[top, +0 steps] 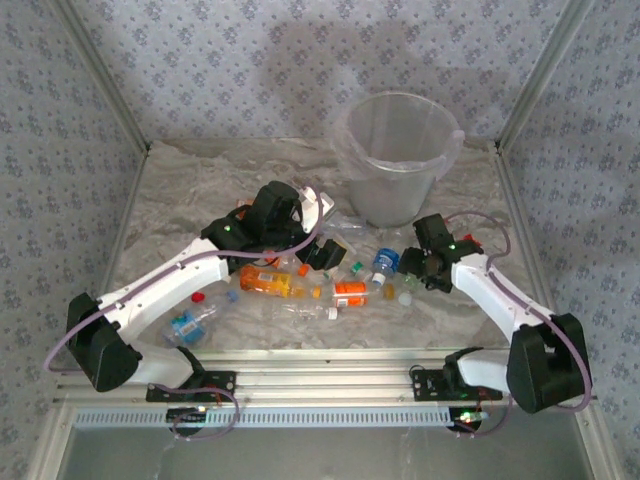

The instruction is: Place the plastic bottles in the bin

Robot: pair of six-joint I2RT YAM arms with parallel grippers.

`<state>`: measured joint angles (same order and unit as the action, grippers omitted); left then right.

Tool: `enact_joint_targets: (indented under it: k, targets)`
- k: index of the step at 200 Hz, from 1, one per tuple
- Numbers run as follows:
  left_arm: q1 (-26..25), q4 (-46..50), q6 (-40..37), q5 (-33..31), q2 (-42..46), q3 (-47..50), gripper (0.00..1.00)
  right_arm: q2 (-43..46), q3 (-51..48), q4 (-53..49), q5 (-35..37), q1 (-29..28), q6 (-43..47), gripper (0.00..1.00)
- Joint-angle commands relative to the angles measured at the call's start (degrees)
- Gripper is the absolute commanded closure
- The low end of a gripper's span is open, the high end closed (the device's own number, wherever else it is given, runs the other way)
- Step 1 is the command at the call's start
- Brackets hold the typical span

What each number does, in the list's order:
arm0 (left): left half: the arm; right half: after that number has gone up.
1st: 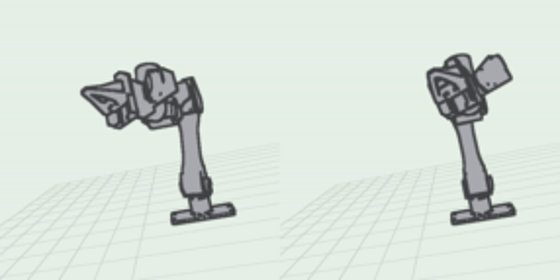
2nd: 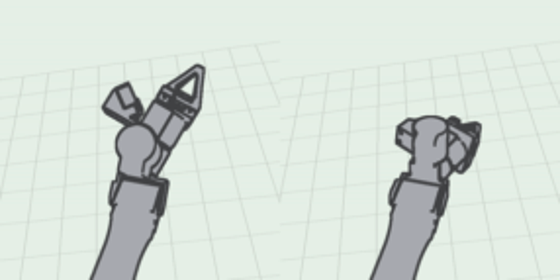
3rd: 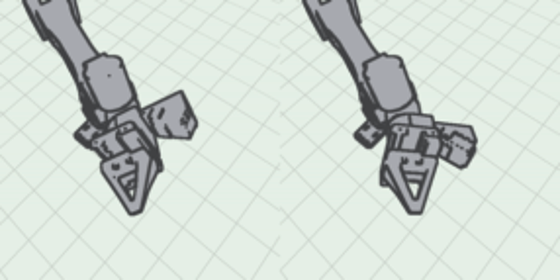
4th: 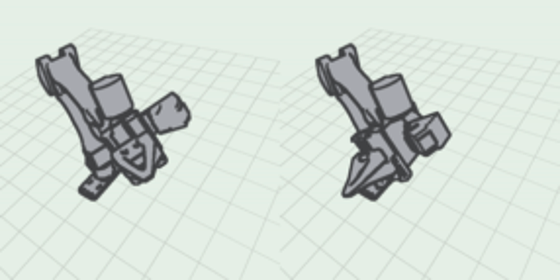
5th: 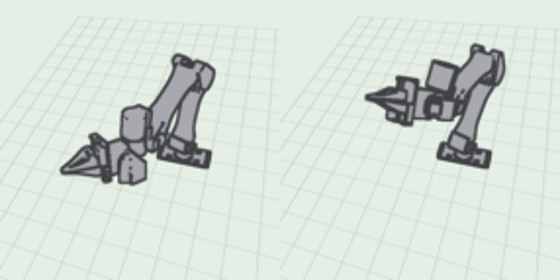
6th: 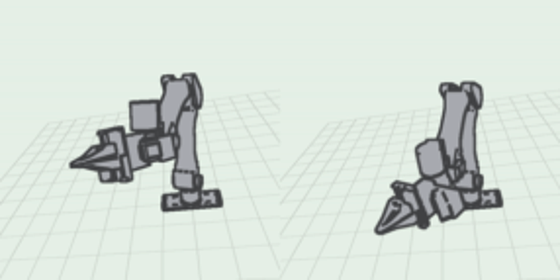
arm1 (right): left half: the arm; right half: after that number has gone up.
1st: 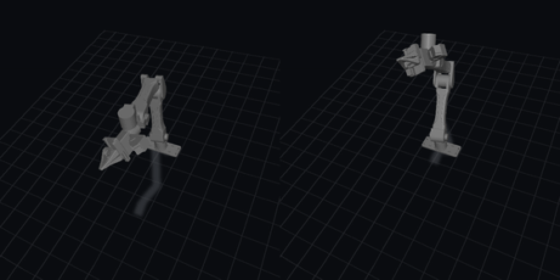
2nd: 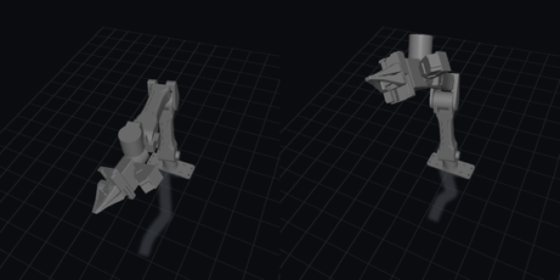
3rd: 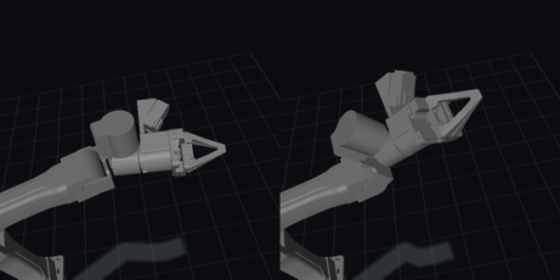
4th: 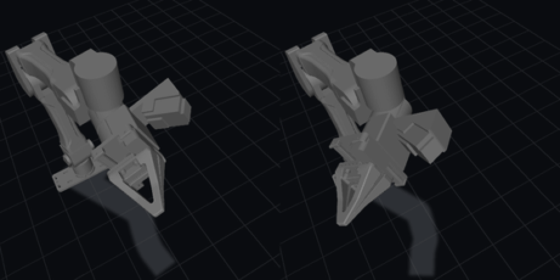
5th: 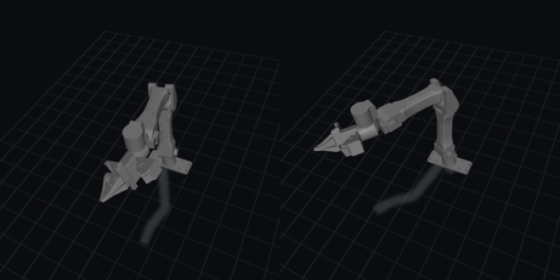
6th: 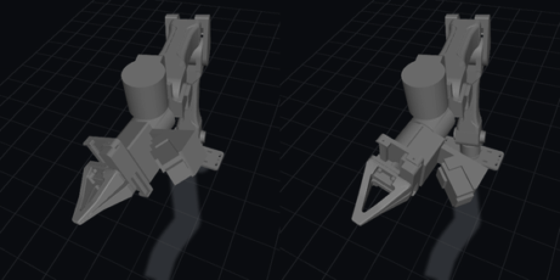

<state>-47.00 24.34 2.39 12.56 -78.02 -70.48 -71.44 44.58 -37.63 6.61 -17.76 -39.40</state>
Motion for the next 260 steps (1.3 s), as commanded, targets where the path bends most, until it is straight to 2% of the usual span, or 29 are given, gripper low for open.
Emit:
enact_joint_targets:
  k: [1, 80, 169, 191, 230, 260]
  targets:
    - [-0.29, 0.79, -0.55, -0.35, 0.41, -1.00, 0.00, -1.83, 2.07, 1.52, -0.37, 0.42, 0.65, 0.18]
    - [-0.36, 1.15, -0.02, -0.42, 0.06, -1.26, 0.00, -7.85, 2.71, 6.31, -1.30, 3.82, 1.27, 0.25]
    - [-0.29, 1.50, 0.13, -0.19, -0.49, -1.46, 0.00, -10.84, 2.36, 8.75, 0.13, 4.16, 2.88, 0.30]
    - [-0.28, 1.50, 0.37, 0.05, -0.64, -1.51, 0.00, -11.38, 2.08, 9.06, 0.33, 4.27, 2.86, 0.33]
    - [-0.36, 1.26, 1.03, 0.20, -0.56, -1.51, 0.00, -10.15, 1.70, 9.50, 0.68, 4.23, 5.27, 0.43]
    - [-0.30, 2.46, 2.68, -1.49, -1.56, -3.19, 0.00, -5.97, 1.13, 8.04, 0.77, 4.31, 6.06, 0.47]
